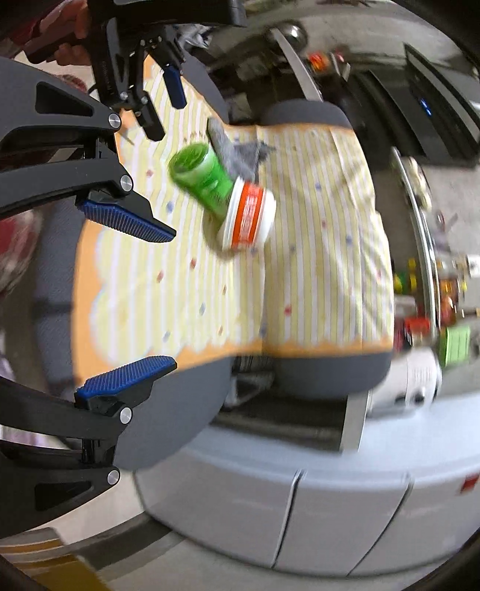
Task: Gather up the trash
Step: 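Return both open tools to the chair, then grasp the rim of the orange-labelled cup with the right tool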
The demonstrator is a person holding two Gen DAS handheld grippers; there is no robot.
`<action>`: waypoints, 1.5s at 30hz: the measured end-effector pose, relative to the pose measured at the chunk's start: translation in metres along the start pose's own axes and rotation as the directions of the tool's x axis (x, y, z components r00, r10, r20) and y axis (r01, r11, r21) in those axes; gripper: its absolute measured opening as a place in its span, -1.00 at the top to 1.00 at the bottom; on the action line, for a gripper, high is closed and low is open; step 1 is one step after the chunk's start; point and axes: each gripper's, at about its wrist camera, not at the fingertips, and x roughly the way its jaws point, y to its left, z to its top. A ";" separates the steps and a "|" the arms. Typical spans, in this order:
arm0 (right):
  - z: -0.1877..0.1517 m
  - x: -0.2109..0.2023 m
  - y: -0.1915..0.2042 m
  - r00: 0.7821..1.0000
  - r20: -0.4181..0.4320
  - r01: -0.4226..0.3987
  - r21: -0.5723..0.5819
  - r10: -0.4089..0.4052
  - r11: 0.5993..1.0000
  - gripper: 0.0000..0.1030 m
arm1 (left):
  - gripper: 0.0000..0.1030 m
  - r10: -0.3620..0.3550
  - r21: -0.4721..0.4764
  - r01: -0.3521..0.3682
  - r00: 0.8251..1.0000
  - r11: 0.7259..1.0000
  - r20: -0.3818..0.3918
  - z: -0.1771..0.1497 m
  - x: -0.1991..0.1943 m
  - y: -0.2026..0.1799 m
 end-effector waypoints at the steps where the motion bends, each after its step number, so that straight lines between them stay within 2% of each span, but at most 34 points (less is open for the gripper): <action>1: 0.007 0.010 0.009 1.000 -0.003 -0.017 -0.014 0.017 1.000 -0.26 | -0.50 0.017 -0.024 -0.017 1.000 1.000 0.003 0.004 0.001 0.013; 8: 0.048 0.078 0.056 0.993 -0.047 -0.107 -0.050 0.105 0.993 -0.26 | -0.50 0.113 -0.152 -0.112 0.994 0.982 0.001 0.022 0.013 0.081; 17: 0.110 0.186 0.108 0.969 -0.127 -0.222 -0.065 0.212 0.973 -0.24 | -0.50 0.143 -0.205 -0.143 0.990 0.968 -0.013 0.034 0.036 0.124; 19: 0.125 0.211 0.120 0.965 -0.143 -0.231 -0.078 0.218 0.970 -0.14 | -0.50 0.147 -0.216 -0.148 0.989 0.965 -0.018 0.036 0.039 0.131; 21: 0.133 0.227 0.127 0.964 -0.151 -0.231 -0.079 0.217 0.970 0.21 | -0.50 0.149 -0.226 -0.150 0.989 0.963 -0.023 0.035 0.043 0.137; 23: 0.141 0.245 0.132 0.960 -0.172 -0.236 -0.075 0.221 0.969 0.34 | -0.50 0.149 -0.231 -0.153 0.988 0.961 -0.033 0.034 0.046 0.141; 26: 0.146 0.264 0.129 0.953 -0.204 -0.240 -0.051 0.225 0.969 0.34 | -0.50 0.146 -0.235 -0.153 0.988 0.960 -0.045 0.031 0.050 0.143; 28: 0.144 0.267 0.120 0.939 -0.230 -0.265 -0.008 0.256 0.964 0.34 | -0.50 0.140 -0.238 -0.148 0.989 0.960 -0.049 0.029 0.051 0.143; 32: 0.136 0.246 0.100 0.937 -0.234 -0.263 0.016 0.260 0.965 0.34 | -0.50 0.126 -0.235 -0.134 0.991 0.963 -0.051 0.028 0.051 0.137; 40: 0.090 0.199 0.047 0.935 -0.306 -0.181 0.026 0.180 0.983 0.37 | -0.50 0.087 -0.213 -0.092 0.996 0.973 -0.033 0.032 0.043 0.111; 45: 0.062 0.178 0.021 0.930 -0.327 -0.160 0.059 0.170 0.985 0.37 | -0.50 0.082 -0.185 -0.085 0.996 0.979 -0.024 0.035 0.036 0.095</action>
